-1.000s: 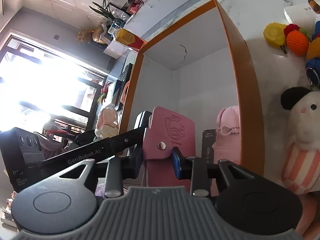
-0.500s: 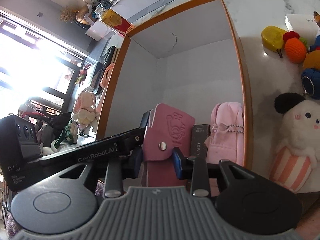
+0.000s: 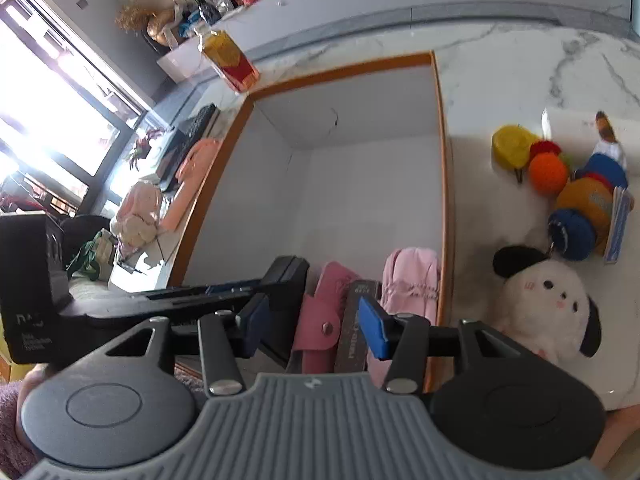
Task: Organize objects
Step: 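Open both grippers to release the wallet and case, then withdraw, then grasp the white dog plush with the left gripper, then grasp the duck plush with the right gripper while the left holds the dog plush, then carry the dog plush and duck plush over the box and lower them inside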
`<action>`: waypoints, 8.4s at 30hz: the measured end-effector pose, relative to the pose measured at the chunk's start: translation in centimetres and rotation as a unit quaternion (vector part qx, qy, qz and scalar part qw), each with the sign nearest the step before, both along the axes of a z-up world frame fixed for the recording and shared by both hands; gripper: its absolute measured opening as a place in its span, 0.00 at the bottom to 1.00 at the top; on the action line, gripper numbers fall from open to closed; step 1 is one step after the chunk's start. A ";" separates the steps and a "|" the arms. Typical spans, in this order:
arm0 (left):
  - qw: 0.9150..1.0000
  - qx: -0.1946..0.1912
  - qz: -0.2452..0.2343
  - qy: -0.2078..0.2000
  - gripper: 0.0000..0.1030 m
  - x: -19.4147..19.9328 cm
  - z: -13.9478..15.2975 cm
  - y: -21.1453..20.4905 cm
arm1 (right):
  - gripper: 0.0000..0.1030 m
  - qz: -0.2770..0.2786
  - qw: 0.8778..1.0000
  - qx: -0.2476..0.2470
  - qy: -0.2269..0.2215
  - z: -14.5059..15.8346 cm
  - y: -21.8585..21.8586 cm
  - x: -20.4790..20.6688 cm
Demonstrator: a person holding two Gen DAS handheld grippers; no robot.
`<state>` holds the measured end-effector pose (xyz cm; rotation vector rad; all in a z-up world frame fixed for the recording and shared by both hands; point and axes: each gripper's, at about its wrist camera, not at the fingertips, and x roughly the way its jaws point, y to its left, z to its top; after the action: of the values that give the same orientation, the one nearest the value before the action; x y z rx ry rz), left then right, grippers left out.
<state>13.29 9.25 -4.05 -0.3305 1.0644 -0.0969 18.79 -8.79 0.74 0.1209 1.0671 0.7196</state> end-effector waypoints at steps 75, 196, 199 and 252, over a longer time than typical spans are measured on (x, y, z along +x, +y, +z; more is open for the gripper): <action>0.991 0.036 -0.099 -0.085 0.50 -3.9 6.8 -5.2 | 0.45 -0.104 0.993 0.010 -0.047 0.8 -7.5 -0.8; 0.979 0.031 -0.076 -0.184 0.60 -0.3 11.8 -7.1 | 0.45 -0.148 0.980 0.067 -0.112 3.7 -10.1 2.0; 0.981 0.038 -0.057 -0.180 0.60 -1.1 11.9 -5.1 | 0.45 -0.117 0.983 0.081 -0.116 4.4 -8.0 0.8; 0.990 0.121 -0.068 -0.023 0.39 -0.1 4.8 -0.5 | 0.45 0.052 0.996 0.005 -0.075 0.1 2.9 0.4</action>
<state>13.18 8.71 0.77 -0.0364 1.0394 -0.0955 19.24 -5.91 0.81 0.0199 0.9318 0.8145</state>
